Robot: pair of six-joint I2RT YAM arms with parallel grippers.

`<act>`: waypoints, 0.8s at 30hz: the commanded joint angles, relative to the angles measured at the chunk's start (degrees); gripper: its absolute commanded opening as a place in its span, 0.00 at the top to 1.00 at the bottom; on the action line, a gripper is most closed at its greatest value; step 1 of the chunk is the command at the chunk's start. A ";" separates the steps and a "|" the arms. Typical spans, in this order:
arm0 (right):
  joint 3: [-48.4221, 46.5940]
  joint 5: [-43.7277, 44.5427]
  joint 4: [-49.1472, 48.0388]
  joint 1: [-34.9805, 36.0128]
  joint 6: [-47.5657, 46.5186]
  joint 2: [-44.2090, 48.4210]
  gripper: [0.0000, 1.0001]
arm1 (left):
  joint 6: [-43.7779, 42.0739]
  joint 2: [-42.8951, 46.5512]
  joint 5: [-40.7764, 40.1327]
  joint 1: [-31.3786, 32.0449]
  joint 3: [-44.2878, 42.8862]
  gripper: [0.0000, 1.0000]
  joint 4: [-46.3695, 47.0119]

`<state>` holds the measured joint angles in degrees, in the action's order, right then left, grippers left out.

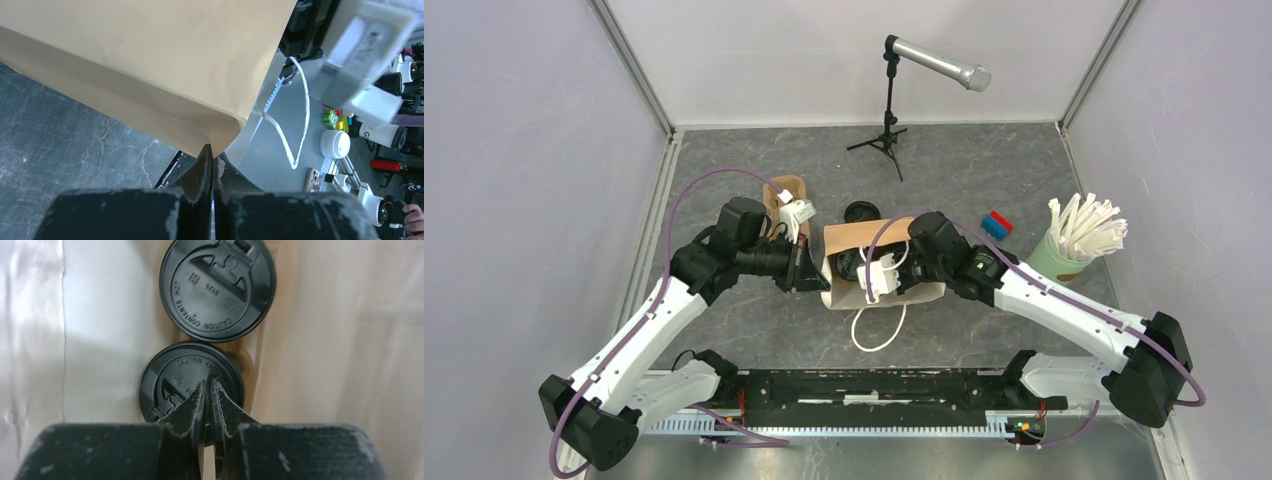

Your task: Pack the takeout coffee

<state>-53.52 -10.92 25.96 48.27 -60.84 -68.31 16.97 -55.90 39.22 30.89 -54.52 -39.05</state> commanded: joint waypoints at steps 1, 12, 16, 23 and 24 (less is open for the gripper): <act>2.70 3.05 -5.54 -0.17 -0.46 0.20 0.88 | 0.96 -0.13 1.20 -0.04 -2.52 0.98 1.35; 5.61 7.35 -10.98 -0.33 1.19 -1.13 0.90 | 0.91 0.10 2.35 -0.04 -1.82 0.98 1.34; 5.96 8.10 -11.47 -0.68 1.40 -1.56 0.90 | 0.98 0.27 2.61 -0.04 -1.46 0.98 1.44; 6.92 8.00 -11.78 -1.42 1.47 -1.48 0.91 | 1.04 0.36 2.35 0.00 -1.46 0.98 1.63; 7.00 7.95 -11.96 -1.51 1.58 -1.49 0.91 | 1.05 0.36 2.35 -0.02 -1.39 0.98 1.61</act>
<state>-47.64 -3.81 15.84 47.55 -59.86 -69.54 16.99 -56.10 39.57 30.87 -54.59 -38.87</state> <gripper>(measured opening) 0.093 0.034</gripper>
